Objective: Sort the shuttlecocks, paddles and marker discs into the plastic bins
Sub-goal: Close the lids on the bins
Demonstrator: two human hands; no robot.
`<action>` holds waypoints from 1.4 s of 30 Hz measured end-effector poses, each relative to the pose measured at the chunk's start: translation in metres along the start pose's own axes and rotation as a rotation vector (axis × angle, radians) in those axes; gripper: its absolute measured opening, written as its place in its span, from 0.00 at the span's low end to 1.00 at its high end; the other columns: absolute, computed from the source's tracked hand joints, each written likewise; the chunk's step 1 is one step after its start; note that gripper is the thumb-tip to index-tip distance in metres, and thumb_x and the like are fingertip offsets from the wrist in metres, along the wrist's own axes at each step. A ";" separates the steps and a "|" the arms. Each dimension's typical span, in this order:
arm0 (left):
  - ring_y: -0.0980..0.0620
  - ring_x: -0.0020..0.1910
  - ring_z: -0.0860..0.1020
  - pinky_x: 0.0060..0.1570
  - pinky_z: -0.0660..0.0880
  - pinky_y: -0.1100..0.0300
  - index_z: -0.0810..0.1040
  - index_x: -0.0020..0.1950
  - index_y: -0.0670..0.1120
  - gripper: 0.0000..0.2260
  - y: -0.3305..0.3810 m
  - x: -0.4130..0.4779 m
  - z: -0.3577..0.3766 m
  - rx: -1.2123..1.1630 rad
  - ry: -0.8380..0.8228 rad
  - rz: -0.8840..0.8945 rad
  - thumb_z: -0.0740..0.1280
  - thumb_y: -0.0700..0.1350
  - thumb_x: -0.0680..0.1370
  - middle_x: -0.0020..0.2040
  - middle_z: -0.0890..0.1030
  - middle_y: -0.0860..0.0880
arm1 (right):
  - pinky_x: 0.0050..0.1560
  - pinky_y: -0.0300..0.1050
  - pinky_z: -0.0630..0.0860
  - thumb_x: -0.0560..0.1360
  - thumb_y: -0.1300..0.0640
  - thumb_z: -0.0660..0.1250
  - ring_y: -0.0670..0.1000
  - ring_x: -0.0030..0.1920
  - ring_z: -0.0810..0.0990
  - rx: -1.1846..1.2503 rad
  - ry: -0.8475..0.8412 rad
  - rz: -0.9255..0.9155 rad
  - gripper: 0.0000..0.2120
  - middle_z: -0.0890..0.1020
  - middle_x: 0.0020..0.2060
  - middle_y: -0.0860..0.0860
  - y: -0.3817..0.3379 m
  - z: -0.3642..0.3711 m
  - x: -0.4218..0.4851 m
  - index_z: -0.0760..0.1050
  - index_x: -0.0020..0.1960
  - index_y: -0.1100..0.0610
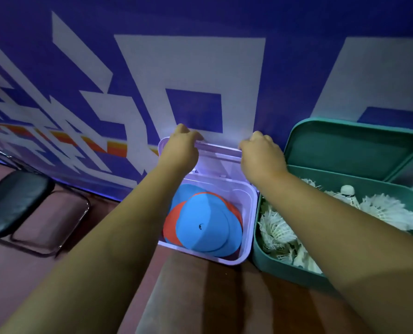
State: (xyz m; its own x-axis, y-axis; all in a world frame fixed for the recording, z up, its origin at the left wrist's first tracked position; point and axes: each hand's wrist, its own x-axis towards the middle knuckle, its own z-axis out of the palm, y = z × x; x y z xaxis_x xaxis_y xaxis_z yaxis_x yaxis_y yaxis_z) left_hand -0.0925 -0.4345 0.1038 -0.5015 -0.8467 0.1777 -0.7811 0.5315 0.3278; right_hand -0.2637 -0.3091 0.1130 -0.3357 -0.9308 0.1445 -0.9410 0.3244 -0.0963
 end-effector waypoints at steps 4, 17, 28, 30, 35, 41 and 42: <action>0.45 0.49 0.79 0.55 0.76 0.56 0.84 0.61 0.50 0.10 -0.012 -0.001 -0.015 -0.089 0.016 -0.137 0.66 0.41 0.83 0.61 0.74 0.45 | 0.46 0.55 0.80 0.80 0.62 0.66 0.65 0.50 0.78 0.103 0.045 0.028 0.08 0.74 0.53 0.58 -0.009 -0.006 -0.004 0.82 0.56 0.57; 0.48 0.40 0.83 0.40 0.85 0.52 0.76 0.60 0.36 0.31 -0.068 -0.082 -0.069 -1.107 0.176 -0.783 0.78 0.54 0.66 0.48 0.83 0.39 | 0.50 0.54 0.77 0.78 0.59 0.71 0.60 0.50 0.77 0.278 0.166 -0.094 0.07 0.74 0.53 0.54 -0.050 -0.036 -0.094 0.81 0.55 0.56; 0.40 0.43 0.85 0.40 0.84 0.35 0.76 0.57 0.44 0.25 -0.097 -0.169 -0.030 -1.019 -0.040 -0.920 0.73 0.44 0.61 0.50 0.83 0.39 | 0.57 0.57 0.76 0.76 0.59 0.66 0.61 0.55 0.75 0.108 -0.264 -0.093 0.15 0.75 0.57 0.55 -0.103 0.002 -0.149 0.77 0.62 0.56; 0.43 0.43 0.84 0.40 0.85 0.41 0.77 0.56 0.45 0.19 -0.094 -0.171 -0.034 -0.931 -0.052 -0.884 0.73 0.44 0.67 0.48 0.82 0.44 | 0.59 0.56 0.76 0.78 0.56 0.66 0.61 0.57 0.75 0.101 -0.268 -0.069 0.15 0.75 0.59 0.54 -0.108 0.007 -0.146 0.77 0.64 0.55; 0.41 0.42 0.84 0.39 0.85 0.45 0.75 0.58 0.48 0.25 -0.103 -0.173 -0.025 -0.637 -0.109 -0.868 0.70 0.54 0.63 0.52 0.81 0.43 | 0.63 0.58 0.74 0.79 0.50 0.65 0.61 0.61 0.73 0.089 -0.298 -0.064 0.19 0.74 0.64 0.54 -0.116 0.019 -0.159 0.75 0.67 0.55; 0.44 0.55 0.70 0.41 0.68 0.56 0.74 0.60 0.45 0.15 -0.108 -0.186 -0.030 -0.505 -0.196 -0.823 0.66 0.48 0.75 0.52 0.78 0.41 | 0.60 0.57 0.75 0.78 0.50 0.65 0.59 0.59 0.73 0.066 -0.280 -0.059 0.17 0.74 0.62 0.52 -0.116 0.027 -0.174 0.75 0.65 0.54; 0.44 0.55 0.73 0.44 0.73 0.55 0.74 0.60 0.46 0.15 -0.108 -0.188 -0.029 -0.542 -0.202 -0.828 0.66 0.48 0.74 0.51 0.78 0.43 | 0.59 0.57 0.75 0.78 0.50 0.65 0.59 0.59 0.73 0.064 -0.284 -0.048 0.17 0.74 0.61 0.52 -0.115 0.027 -0.174 0.75 0.65 0.54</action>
State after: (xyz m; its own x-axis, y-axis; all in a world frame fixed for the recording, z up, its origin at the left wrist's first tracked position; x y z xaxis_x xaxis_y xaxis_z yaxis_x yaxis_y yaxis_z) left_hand 0.0972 -0.3332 0.0616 0.0285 -0.8970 -0.4411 -0.6628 -0.3473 0.6634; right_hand -0.0959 -0.1889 0.0722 -0.2566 -0.9577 -0.1299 -0.9480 0.2756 -0.1591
